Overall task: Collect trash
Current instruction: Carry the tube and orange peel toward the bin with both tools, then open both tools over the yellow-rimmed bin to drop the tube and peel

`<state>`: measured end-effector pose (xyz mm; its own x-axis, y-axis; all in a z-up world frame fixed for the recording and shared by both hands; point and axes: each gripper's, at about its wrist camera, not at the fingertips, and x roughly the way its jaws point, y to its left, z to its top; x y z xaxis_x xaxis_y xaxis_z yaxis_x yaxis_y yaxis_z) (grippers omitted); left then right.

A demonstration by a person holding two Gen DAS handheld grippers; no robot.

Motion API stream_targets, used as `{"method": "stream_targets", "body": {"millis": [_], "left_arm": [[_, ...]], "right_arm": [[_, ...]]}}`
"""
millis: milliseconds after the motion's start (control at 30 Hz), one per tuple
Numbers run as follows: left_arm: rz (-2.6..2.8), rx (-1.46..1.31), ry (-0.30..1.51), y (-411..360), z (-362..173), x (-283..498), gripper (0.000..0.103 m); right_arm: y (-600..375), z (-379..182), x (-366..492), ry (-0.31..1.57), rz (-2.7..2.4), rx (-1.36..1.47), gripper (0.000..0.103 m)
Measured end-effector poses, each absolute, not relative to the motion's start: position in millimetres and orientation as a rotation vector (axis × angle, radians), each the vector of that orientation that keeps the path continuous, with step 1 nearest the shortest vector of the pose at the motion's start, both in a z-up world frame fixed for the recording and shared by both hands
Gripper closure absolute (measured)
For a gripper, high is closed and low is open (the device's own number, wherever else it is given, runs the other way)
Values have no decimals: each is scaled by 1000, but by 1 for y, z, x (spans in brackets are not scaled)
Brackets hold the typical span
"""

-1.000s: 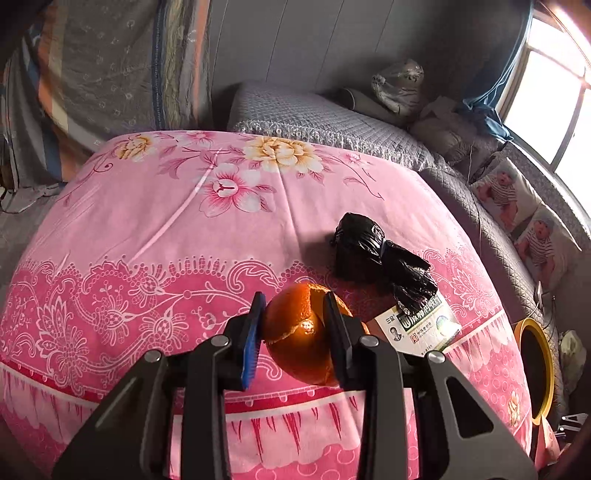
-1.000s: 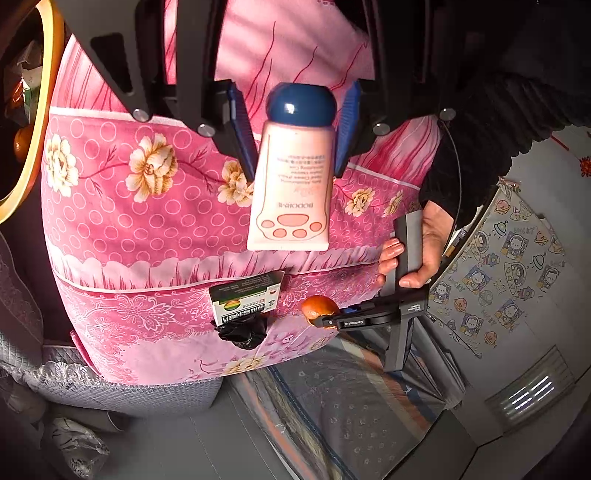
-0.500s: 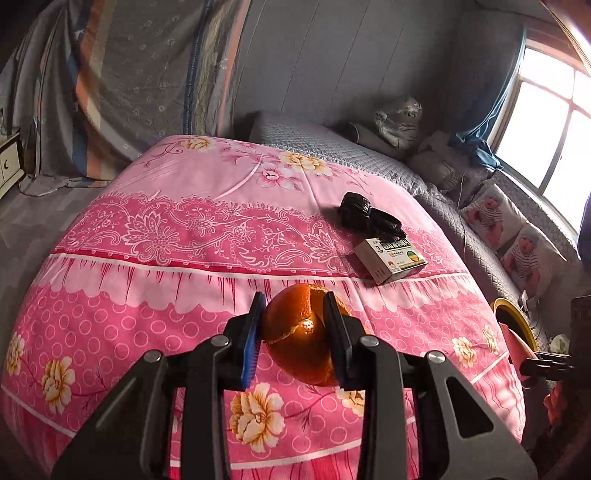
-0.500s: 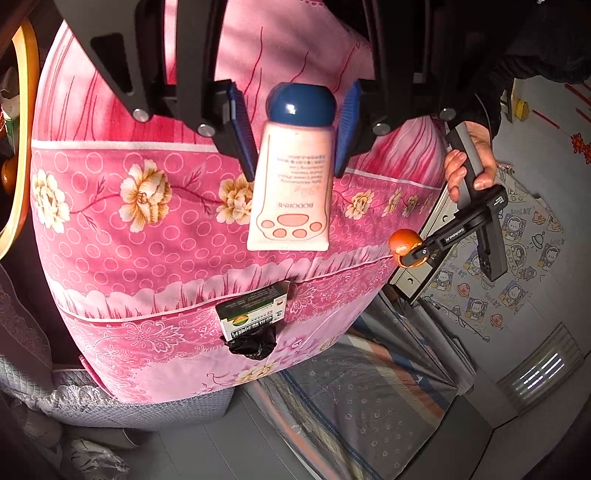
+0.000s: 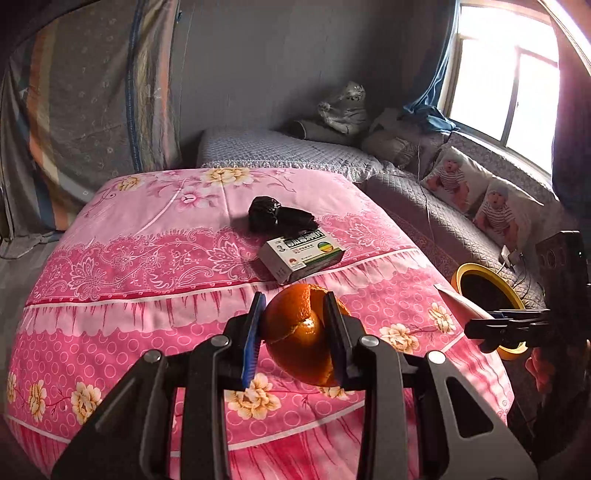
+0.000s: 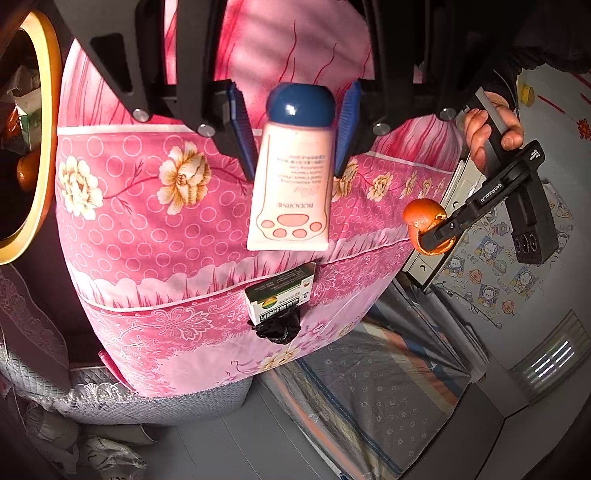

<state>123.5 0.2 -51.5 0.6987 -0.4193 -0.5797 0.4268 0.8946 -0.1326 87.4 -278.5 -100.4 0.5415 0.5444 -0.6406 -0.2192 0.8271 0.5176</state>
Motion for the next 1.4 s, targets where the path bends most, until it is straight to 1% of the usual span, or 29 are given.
{"method": "stream_targets", "body": {"millis": [333, 633, 1133, 1400], "left_arm": [[-677, 193, 584, -118, -28, 125, 73], [-816, 302, 543, -205, -22, 116, 73], [-942, 423, 483, -312, -28, 83, 73], [-977, 426, 532, -350, -46, 86, 73]], "right_arm": [[-364, -91, 77, 801, 285, 463, 64], [-439, -96, 53, 738, 101, 522, 64], [-515, -131, 0, 721, -137, 593, 64], [-534, -144, -13, 726, -224, 603, 64]]}}
